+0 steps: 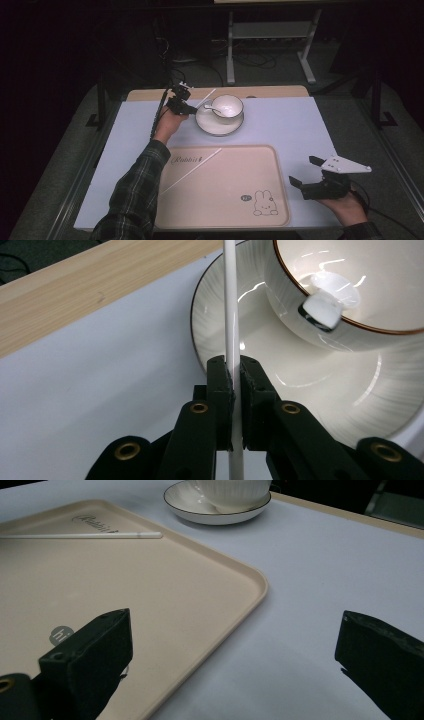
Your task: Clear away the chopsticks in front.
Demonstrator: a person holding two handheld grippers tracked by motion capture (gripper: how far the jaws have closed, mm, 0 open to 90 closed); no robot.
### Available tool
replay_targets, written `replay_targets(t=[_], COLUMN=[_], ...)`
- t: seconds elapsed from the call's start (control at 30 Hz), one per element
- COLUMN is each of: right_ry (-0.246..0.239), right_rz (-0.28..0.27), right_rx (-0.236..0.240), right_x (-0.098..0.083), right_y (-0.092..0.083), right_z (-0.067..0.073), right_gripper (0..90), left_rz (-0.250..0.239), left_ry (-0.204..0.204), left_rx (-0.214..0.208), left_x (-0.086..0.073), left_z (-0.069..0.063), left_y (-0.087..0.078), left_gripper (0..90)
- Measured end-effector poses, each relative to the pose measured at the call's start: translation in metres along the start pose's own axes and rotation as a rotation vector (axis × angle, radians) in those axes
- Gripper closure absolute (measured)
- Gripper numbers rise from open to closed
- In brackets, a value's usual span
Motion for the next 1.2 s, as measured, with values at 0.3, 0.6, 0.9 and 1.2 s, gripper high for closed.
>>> replay_targets(t=[0.3, 0.6, 0.9, 1.2], right_ry=[0.000, -0.003, -0.007, -0.010], right_rz=[0.000, 0.004, 0.002, 0.003], right_rx=[-0.001, -0.001, -0.001, 0.000], right_x=[0.000, 0.000, 0.000, 0.000], right_y=[0.000, 0.002, 0.002, 0.002], right_z=[0.001, 0.001, 0.002, 0.002], right_gripper=[1.3, 1.3, 1.3, 1.3], left_rz=[0.003, -0.001, -0.031, -0.036], left_ry=[-0.027, -0.035, -0.028, -0.022], left_rx=[0.001, -0.014, -0.021, -0.108], left_x=[-0.024, -0.061, -0.090, -0.108], left_z=[0.006, -0.007, -0.035, -0.082], left_y=[-0.045, -0.089, -0.117, -0.127], left_gripper=[84.3, 84.3, 84.4, 84.4])
Point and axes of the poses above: each handheld gripper's, and its own axes: y roughly forward along the jaws, x roughly out of its top, z roughly to its left, the point moved 9 cm from there along y, roughly forward along the jaws, and after that the axes turned 14 degrees about -z, right-handed, at the moved point
